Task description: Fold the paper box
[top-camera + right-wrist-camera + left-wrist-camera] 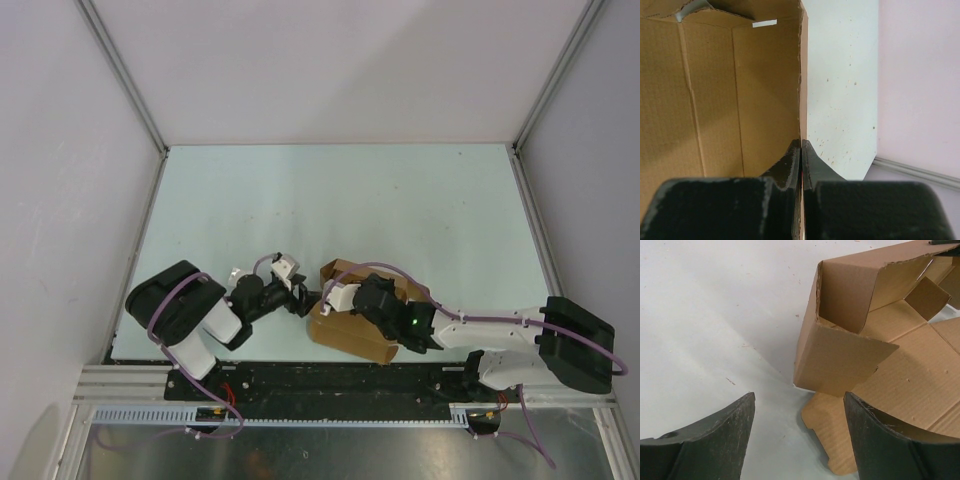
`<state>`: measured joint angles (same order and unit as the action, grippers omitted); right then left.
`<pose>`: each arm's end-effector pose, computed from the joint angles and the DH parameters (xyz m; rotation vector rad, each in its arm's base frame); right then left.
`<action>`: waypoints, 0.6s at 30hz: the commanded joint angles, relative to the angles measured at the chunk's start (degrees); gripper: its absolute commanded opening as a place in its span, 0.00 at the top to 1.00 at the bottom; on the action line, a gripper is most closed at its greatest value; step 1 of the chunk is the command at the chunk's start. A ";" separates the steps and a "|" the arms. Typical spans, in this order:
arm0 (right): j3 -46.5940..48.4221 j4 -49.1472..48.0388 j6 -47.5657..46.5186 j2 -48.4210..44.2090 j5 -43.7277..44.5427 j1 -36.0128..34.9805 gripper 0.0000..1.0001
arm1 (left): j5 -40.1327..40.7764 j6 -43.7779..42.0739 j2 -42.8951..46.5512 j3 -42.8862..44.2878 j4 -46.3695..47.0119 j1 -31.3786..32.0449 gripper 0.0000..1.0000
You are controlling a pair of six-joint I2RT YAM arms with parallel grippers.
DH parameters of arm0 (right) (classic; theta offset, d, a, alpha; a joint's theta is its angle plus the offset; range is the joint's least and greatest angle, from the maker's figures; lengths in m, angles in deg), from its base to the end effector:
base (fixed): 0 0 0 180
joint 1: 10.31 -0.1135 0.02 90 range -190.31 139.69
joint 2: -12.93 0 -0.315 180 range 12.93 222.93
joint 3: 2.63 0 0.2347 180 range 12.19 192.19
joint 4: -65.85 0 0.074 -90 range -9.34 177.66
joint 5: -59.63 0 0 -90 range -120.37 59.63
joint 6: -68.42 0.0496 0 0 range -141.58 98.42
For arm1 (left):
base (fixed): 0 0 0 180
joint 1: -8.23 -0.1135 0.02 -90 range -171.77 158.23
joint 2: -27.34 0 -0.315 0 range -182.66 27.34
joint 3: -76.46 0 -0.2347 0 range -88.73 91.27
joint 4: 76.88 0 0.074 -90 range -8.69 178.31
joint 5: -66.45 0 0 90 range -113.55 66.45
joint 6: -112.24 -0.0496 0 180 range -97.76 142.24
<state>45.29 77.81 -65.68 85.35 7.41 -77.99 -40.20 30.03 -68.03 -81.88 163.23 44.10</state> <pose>0.1153 0.2007 0.2492 -1.5094 1.4527 -0.4787 0.1808 -0.1483 0.1733 0.6589 1.7522 -0.7968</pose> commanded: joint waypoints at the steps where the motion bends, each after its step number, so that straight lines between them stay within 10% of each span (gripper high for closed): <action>1: -0.58 0.48 2.35 0.79 0.36 -1.05 0.99 | 0.38 -2.25 0.28 1.76 20.45 0.16 0.23; 18: -0.50 -1.72 2.52 3.16 -0.17 -1.31 0.99 | -8.40 -0.50 -6.49 8.71 20.80 -0.28 0.23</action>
<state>45.29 76.89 -65.11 86.84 9.33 -78.82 -45.68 29.40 -74.02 -74.14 163.64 44.04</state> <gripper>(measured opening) 0.017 0.775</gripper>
